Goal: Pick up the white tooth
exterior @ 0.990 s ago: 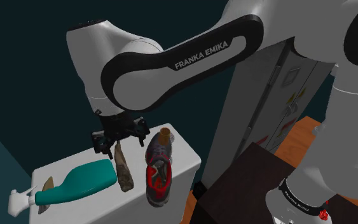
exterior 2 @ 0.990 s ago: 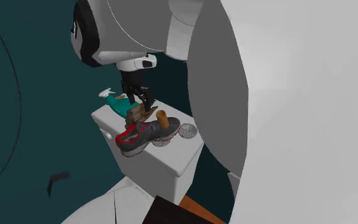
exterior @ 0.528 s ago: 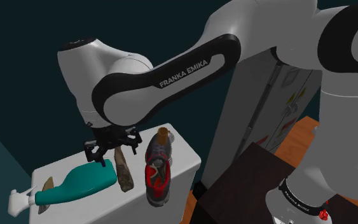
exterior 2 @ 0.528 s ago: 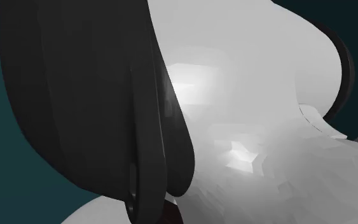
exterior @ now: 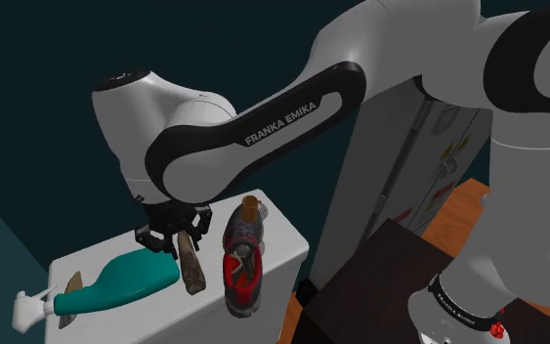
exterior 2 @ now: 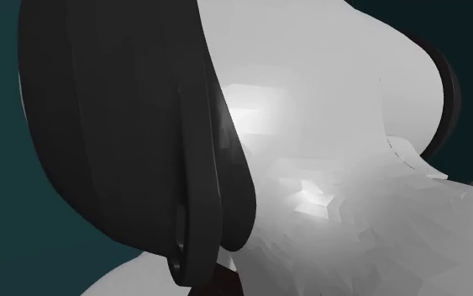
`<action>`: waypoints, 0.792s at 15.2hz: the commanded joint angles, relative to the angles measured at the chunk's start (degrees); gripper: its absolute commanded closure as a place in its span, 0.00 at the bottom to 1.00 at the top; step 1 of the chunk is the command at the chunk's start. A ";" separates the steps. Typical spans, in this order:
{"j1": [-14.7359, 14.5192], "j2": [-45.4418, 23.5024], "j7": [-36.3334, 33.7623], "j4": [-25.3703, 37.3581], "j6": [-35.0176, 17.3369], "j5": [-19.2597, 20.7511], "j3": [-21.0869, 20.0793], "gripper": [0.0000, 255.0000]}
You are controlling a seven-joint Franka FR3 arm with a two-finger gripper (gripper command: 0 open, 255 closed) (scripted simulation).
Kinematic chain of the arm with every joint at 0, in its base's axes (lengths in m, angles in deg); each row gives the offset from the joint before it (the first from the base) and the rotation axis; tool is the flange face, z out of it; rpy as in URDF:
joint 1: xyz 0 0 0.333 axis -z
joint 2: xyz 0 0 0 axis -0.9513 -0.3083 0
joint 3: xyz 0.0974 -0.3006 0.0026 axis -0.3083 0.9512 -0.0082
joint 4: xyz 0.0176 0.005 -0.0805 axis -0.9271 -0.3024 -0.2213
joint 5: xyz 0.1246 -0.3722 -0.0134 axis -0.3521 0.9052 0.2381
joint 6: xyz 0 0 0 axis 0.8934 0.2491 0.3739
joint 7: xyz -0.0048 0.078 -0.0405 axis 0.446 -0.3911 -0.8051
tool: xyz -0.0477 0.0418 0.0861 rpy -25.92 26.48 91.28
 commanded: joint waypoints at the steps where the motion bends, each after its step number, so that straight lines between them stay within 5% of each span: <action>1: 0.00 -0.03 -0.01 -0.05 0.00 0.00 0.01 1.00; 12: 0.33 1.87 0.94 2.74 4.38 -1.32 -0.65 1.00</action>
